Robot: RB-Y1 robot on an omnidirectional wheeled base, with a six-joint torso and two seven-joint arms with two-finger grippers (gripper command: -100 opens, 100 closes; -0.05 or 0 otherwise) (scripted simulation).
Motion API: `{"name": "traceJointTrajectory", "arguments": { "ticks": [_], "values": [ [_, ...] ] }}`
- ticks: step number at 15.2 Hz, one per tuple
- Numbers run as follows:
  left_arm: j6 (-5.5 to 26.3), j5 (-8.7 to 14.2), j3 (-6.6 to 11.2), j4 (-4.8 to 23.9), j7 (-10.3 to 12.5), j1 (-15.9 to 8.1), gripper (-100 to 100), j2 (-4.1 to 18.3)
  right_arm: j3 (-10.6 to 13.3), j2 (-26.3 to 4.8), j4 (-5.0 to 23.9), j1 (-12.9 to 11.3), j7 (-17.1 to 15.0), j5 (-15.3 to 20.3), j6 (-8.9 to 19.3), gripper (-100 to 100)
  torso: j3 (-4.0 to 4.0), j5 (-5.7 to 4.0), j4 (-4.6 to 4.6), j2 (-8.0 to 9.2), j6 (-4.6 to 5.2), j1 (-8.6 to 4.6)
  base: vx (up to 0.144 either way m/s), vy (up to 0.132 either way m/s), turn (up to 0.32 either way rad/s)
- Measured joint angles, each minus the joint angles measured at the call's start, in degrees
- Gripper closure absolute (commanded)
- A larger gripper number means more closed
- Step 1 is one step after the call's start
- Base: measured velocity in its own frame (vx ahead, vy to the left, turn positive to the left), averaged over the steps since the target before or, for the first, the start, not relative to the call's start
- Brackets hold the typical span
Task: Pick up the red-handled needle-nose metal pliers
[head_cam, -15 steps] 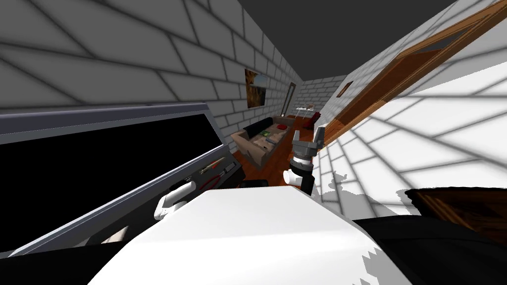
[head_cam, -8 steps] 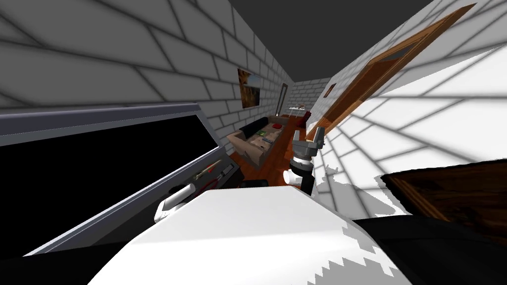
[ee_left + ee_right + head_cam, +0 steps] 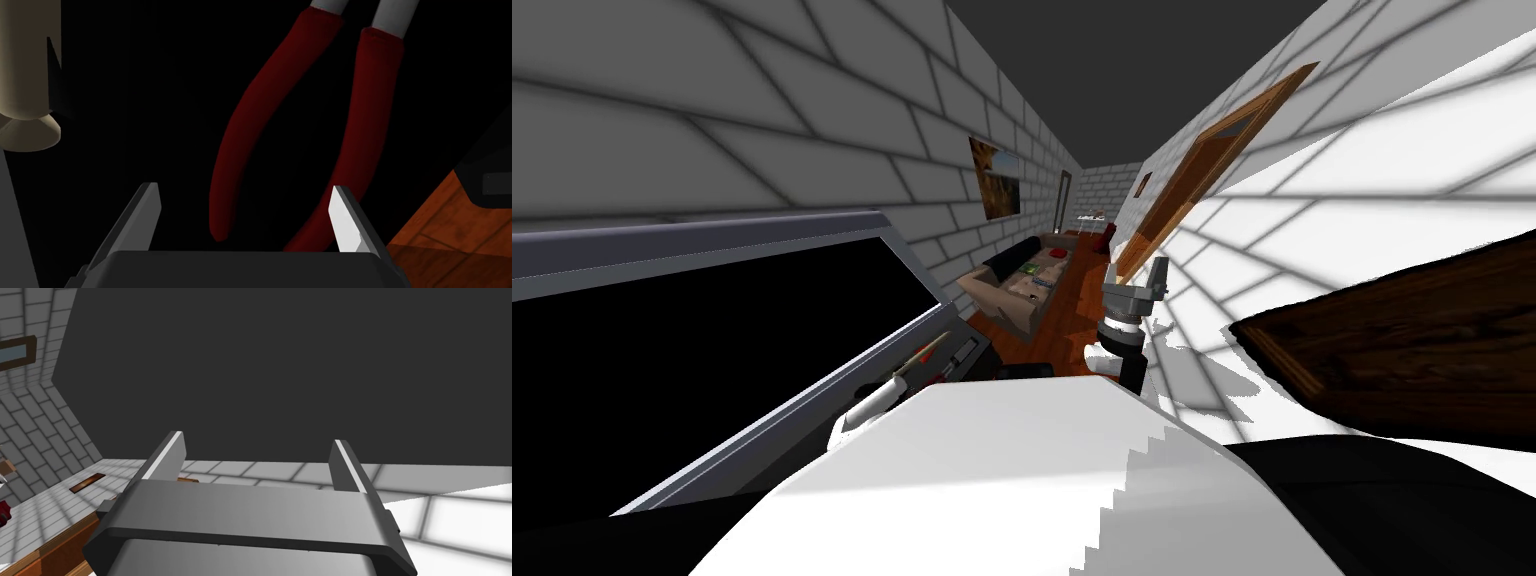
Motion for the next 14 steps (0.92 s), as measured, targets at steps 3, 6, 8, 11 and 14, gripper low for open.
{"name": "traceJointTrajectory", "arguments": {
  "ticks": [3,6,8,11,14],
  "values": [
    [2.1,0.1,1.5,3.2,0.7,-0.9,-100,-0.7,0.0,0.0,0.0,0.0,0.0,0.0,0.0,0,0.0,0.0,0.0,-0.01,0.0,-0.02,0.003,0.024,-0.165],
    [4.8,0.8,2.9,4.2,1.0,-0.9,-100,-1.4,0.0,0.0,0.0,0.0,0.0,0.0,0.0,0,0.0,0.0,0.0,0.0,-0.01,-0.01,0.0,0.028,-0.162],
    [6.3,0.9,3.67,5.6,1.4,-1.5,-100,-1.4,0.0,0.0,0.0,0.0,0.0,0.0,0.0,0,0.0,0.0,0.0,0.0,-0.01,-0.01,-0.003,0.026,-0.129],
    [8.2,1.4,5.05,8.0,1.7,-2.1,-100,-1.6,0.0,0.0,0.0,0.0,0.0,0.0,0.0,0,0.01,0.0,0.0,0.02,-0.01,0.03,-0.006,0.042,-0.165],
    [8.8,1.5,5.36,9.1,1.9,-2.3,-100,-1.9,0.0,0.0,0.0,0.0,0.0,0.0,0.0,0,0.01,0.0,0.0,0.01,-0.03,-0.04,0.0,0.01,-0.013]
  ]
}}
